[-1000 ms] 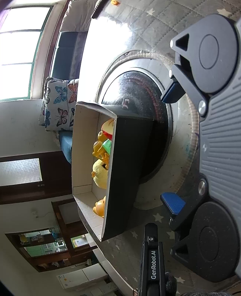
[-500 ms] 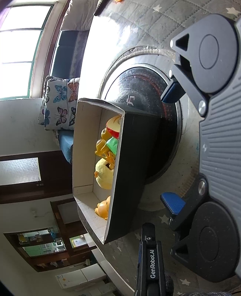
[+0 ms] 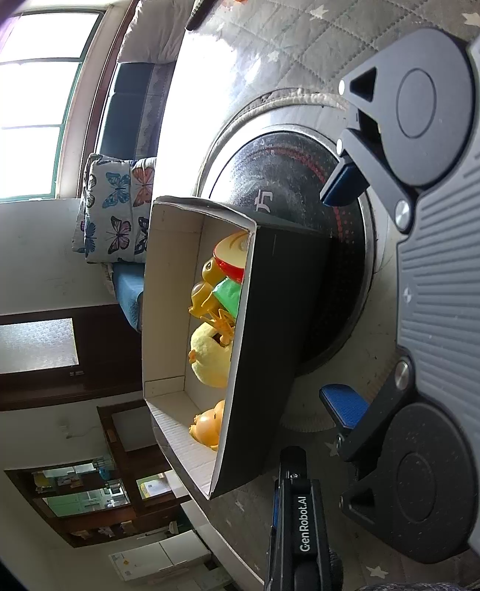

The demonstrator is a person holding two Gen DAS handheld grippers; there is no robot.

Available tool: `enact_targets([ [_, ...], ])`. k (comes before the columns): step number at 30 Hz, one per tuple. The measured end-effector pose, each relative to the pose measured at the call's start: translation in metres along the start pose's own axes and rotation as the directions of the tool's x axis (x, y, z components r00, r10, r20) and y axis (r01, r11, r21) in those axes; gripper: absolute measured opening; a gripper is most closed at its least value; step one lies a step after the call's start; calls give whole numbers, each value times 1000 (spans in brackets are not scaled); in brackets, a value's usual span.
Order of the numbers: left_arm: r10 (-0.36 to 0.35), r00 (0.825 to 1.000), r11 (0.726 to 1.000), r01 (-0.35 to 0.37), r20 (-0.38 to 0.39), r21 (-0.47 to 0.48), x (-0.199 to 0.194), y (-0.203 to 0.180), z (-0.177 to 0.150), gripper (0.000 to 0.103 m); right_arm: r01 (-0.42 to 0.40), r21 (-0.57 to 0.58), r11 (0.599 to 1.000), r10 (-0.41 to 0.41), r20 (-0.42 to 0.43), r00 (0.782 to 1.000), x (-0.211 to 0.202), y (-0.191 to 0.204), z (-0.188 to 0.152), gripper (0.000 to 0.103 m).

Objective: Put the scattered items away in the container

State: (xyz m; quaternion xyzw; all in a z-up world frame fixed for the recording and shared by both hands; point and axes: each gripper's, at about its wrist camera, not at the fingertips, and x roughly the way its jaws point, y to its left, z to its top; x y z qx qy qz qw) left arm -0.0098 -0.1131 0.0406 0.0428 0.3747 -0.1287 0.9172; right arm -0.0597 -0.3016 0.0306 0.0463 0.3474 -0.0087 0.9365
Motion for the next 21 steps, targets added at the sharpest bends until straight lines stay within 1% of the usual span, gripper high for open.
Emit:
enact_targets([
  [21, 5, 1000, 1000, -5, 16, 24, 6, 2, 7, 32, 8, -5, 1000, -8, -19, 1000, 8, 2, 7, 103],
])
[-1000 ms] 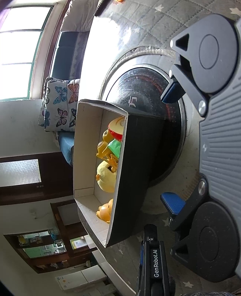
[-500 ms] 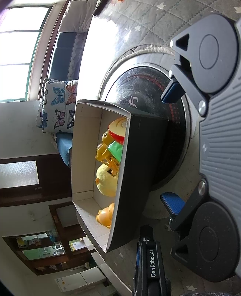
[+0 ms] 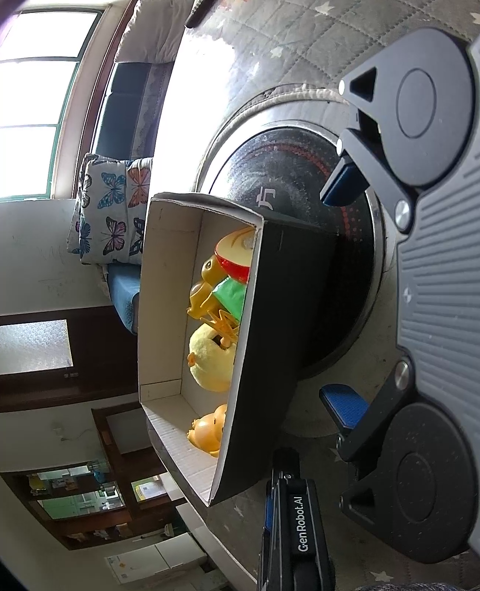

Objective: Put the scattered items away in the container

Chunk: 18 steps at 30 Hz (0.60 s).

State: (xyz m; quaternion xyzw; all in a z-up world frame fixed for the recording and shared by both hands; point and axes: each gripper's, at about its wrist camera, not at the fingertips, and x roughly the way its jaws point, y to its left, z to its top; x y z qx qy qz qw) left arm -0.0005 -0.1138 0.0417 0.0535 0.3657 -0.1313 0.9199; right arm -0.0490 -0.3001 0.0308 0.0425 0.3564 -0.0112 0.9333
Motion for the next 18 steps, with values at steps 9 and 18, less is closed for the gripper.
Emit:
enact_targets([
  [9, -1, 1000, 1000, 0, 13, 6, 1, 2, 4, 32, 4, -3, 1000, -4, 3, 1000, 2, 2, 5, 103],
  [18, -1, 1000, 1000, 1, 17, 13, 2, 1, 6, 32, 4, 0, 1000, -4, 0, 1000, 4, 2, 6, 103],
])
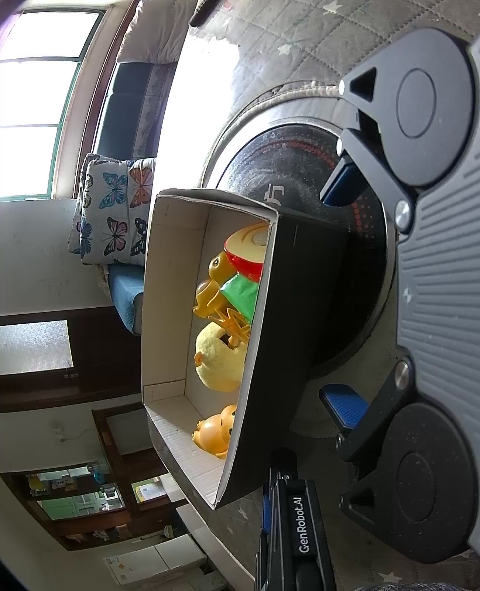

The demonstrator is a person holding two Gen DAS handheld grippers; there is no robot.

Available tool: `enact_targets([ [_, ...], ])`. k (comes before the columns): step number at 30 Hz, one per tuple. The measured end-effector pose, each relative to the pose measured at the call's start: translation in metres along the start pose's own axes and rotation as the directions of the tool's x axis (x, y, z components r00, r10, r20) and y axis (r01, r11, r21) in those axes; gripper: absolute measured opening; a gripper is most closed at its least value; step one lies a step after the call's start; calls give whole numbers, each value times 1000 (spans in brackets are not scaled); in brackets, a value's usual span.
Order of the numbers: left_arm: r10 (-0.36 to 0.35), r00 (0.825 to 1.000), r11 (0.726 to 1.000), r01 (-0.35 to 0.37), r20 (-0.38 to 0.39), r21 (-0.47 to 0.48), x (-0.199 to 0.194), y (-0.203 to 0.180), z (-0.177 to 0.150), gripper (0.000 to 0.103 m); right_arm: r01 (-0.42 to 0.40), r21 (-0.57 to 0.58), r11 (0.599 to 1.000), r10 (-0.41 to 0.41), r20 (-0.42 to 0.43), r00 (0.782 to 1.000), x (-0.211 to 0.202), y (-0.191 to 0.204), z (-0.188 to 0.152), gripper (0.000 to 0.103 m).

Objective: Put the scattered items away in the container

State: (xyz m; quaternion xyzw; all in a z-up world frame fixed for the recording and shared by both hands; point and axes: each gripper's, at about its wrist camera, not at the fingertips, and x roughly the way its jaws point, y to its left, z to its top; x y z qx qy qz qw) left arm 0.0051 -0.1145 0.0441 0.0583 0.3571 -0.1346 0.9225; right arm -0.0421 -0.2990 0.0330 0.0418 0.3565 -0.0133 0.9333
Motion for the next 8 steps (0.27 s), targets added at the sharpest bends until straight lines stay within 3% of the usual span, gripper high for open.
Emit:
enact_targets([
  [8, -6, 1000, 1000, 6, 18, 2, -1, -1, 1, 32, -2, 1, 1000, 2, 0, 1000, 1, 0, 1, 103],
])
